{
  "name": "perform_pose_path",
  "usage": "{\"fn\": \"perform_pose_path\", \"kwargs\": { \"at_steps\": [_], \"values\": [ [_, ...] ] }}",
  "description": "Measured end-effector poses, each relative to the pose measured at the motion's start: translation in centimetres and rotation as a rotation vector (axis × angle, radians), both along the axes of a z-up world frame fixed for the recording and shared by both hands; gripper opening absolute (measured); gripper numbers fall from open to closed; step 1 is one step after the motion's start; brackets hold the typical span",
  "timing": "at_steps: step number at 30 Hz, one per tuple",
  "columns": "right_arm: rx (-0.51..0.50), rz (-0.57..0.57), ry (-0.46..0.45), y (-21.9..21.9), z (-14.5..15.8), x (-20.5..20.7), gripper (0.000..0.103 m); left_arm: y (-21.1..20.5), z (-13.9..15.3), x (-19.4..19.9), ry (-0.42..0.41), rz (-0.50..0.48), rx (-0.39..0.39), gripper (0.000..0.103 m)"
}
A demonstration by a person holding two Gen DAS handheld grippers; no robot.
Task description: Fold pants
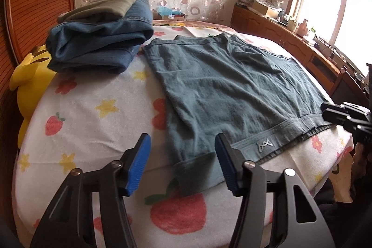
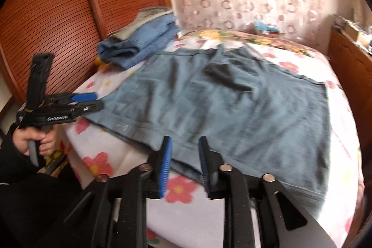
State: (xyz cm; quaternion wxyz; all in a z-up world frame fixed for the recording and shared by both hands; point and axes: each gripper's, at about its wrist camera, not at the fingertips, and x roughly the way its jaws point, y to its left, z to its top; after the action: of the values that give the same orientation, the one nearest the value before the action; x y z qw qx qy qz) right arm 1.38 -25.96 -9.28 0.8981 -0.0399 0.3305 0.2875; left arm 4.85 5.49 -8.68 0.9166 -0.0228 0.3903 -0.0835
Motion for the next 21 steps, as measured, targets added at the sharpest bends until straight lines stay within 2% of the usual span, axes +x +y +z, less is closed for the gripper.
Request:
{"fn": "perform_pose_path", "kwargs": {
  "at_steps": [3, 9, 16, 18, 21],
  "values": [
    [0.017, -0.045, -0.002, -0.9, 0.0, 0.3, 0.040, 0.1, -0.5, 0.0, 0.015, 0.006, 0.012, 0.051],
    [0.036, -0.108, -0.003, -2.1, -0.3, 0.8, 0.042, 0.0, -0.8, -0.7, 0.012, 0.010, 0.019, 0.051],
    [0.057, -0.137, -0.006, -3.4, -0.5, 0.3, 0.045, -0.6, -0.5, -0.9, 0.012, -0.036, 0.004, 0.027],
    [0.061, -0.144, -0.001, -3.9, -0.6, 0.2, 0.046, -0.9, -0.4, -1.0, 0.004, -0.038, 0.017, 0.014],
    [0.067, -0.149, 0.008, -4.3, -0.8, 0.2, 0.046, -1.0, 0.1, -0.9, -0.004, -0.054, 0.007, 0.009]
  ]
}}
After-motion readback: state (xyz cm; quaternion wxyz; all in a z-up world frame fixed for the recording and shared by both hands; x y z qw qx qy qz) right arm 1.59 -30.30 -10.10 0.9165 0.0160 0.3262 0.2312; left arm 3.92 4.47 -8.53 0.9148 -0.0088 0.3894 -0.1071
